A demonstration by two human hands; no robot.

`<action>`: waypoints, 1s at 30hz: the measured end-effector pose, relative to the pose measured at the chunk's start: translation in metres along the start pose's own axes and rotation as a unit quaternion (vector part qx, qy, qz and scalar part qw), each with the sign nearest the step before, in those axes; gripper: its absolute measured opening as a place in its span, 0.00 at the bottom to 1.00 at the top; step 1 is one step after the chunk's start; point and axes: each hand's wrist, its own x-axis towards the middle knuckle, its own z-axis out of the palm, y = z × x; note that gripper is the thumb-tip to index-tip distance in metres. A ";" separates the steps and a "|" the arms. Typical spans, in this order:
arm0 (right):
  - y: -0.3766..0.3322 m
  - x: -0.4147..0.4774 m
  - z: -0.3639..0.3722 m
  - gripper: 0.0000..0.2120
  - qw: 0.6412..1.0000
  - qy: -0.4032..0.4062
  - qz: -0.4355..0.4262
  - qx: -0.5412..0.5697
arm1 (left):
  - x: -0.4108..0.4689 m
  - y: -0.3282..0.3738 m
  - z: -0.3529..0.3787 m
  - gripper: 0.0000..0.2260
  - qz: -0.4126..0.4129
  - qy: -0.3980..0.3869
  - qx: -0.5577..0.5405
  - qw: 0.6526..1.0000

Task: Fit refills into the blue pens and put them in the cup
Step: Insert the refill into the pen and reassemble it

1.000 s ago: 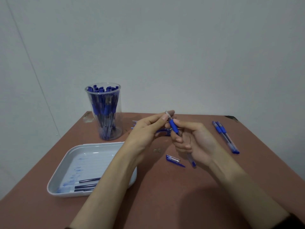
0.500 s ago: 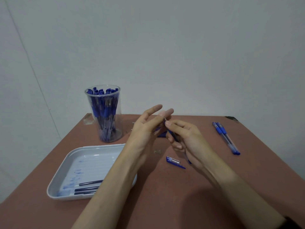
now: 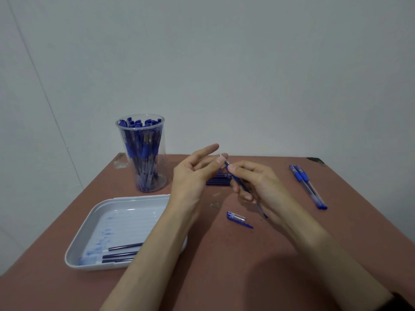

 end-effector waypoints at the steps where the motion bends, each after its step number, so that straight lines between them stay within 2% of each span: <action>1: 0.000 0.000 -0.001 0.06 1.000 0.002 -0.005 -0.025 | 0.001 0.000 0.000 0.11 0.002 0.018 0.001 1.000; 4: 0.002 0.000 -0.005 0.06 0.995 0.031 -0.004 -0.100 | 0.005 0.001 -0.004 0.08 0.007 0.068 0.005 0.998; 6: 0.003 0.001 -0.009 0.06 0.990 0.065 0.001 -0.124 | 0.007 0.001 -0.007 0.07 0.001 0.074 0.032 0.997; 8: 0.003 0.003 -0.012 0.06 0.986 0.101 0.001 -0.129 | 0.006 -0.002 -0.007 0.05 0.000 0.053 0.106 0.993; 9: 0.003 0.003 -0.013 0.06 0.985 0.115 -0.001 -0.131 | 0.005 -0.005 -0.007 0.04 0.013 0.042 0.183 0.982; 11: 0.003 0.004 -0.014 0.06 0.982 0.133 -0.005 -0.131 | 0.004 -0.011 -0.006 0.03 0.053 0.017 0.353 0.934; 13: 0.003 0.004 -0.016 0.06 0.982 0.139 -0.005 -0.130 | 0.000 -0.014 -0.003 0.03 0.062 -0.019 0.466 0.883; 16: 0.004 0.005 -0.016 0.06 0.982 0.140 -0.003 -0.125 | -0.003 -0.019 -0.003 0.04 0.056 -0.085 0.572 0.814; 18: 0.004 0.005 -0.016 0.06 0.983 0.138 -0.004 -0.125 | -0.003 -0.021 -0.003 0.07 0.040 -0.124 0.603 0.787; 21: 0.005 0.005 -0.015 0.06 0.983 0.135 -0.005 -0.125 | -0.001 -0.023 -0.006 0.10 0.005 -0.159 0.586 0.794; 23: 0.005 0.005 -0.014 0.06 0.985 0.126 -0.007 -0.119 | 0.001 -0.023 -0.006 0.10 0.012 -0.151 0.575 0.804; 24: 0.005 0.005 -0.015 0.06 0.986 0.118 -0.008 -0.116 | 0.002 -0.022 -0.006 0.10 0.023 -0.131 0.551 0.824; 27: 0.003 0.002 -0.013 0.05 0.988 0.084 -0.016 -0.129 | 0.002 -0.015 -0.002 0.04 0.020 -0.069 0.354 0.932; 28: 0.003 0.002 -0.013 0.05 0.988 0.072 -0.019 -0.137 | 0.002 -0.012 0.000 0.03 0.006 -0.057 0.288 0.956; 30: 0.002 0.000 -0.011 0.04 0.988 0.050 -0.027 -0.144 | 0.001 -0.010 0.000 0.03 -0.021 -0.034 0.211 0.977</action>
